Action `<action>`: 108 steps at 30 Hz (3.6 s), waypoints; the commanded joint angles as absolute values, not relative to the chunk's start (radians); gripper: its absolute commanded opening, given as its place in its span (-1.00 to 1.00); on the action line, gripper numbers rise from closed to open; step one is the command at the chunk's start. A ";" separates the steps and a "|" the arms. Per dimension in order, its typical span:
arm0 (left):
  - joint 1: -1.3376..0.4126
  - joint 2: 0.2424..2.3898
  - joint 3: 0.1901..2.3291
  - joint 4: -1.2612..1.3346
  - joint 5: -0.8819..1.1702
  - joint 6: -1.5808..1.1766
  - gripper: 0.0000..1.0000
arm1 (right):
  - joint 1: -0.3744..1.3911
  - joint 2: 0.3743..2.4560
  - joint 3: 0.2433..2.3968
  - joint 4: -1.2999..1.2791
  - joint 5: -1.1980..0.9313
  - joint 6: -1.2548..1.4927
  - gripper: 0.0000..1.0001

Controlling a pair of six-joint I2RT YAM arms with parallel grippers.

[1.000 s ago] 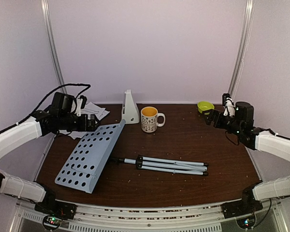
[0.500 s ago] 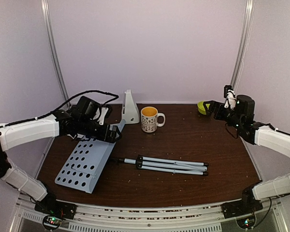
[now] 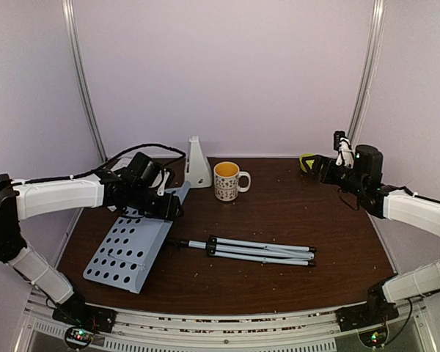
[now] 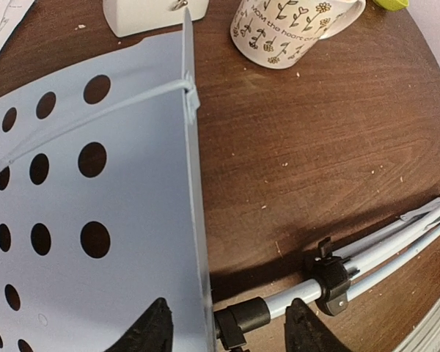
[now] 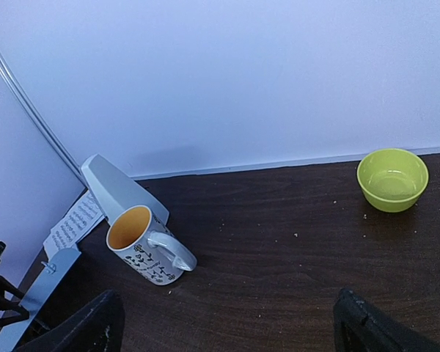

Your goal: Set up the instrument practice props

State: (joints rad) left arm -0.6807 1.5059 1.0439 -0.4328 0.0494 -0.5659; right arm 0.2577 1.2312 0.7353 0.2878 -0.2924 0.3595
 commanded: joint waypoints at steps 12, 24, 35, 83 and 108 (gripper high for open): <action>-0.729 1.549 1.057 -0.471 -0.015 -0.702 -0.61 | 0.262 1.280 0.713 0.370 -0.377 0.409 1.00; -0.794 1.477 1.207 -0.634 -0.197 -0.627 -1.00 | 0.262 1.258 0.685 0.410 -0.429 0.441 1.00; -0.830 1.427 1.395 -0.797 -0.356 -0.491 -1.00 | 0.262 1.199 0.681 0.388 -0.463 0.476 1.00; -1.184 1.180 1.696 -0.385 0.001 1.033 -1.00 | 0.683 1.303 1.080 0.513 -0.858 0.773 0.96; -1.184 1.230 1.741 -0.376 0.151 1.078 -1.00 | 0.872 1.496 1.260 0.476 -0.906 0.701 0.12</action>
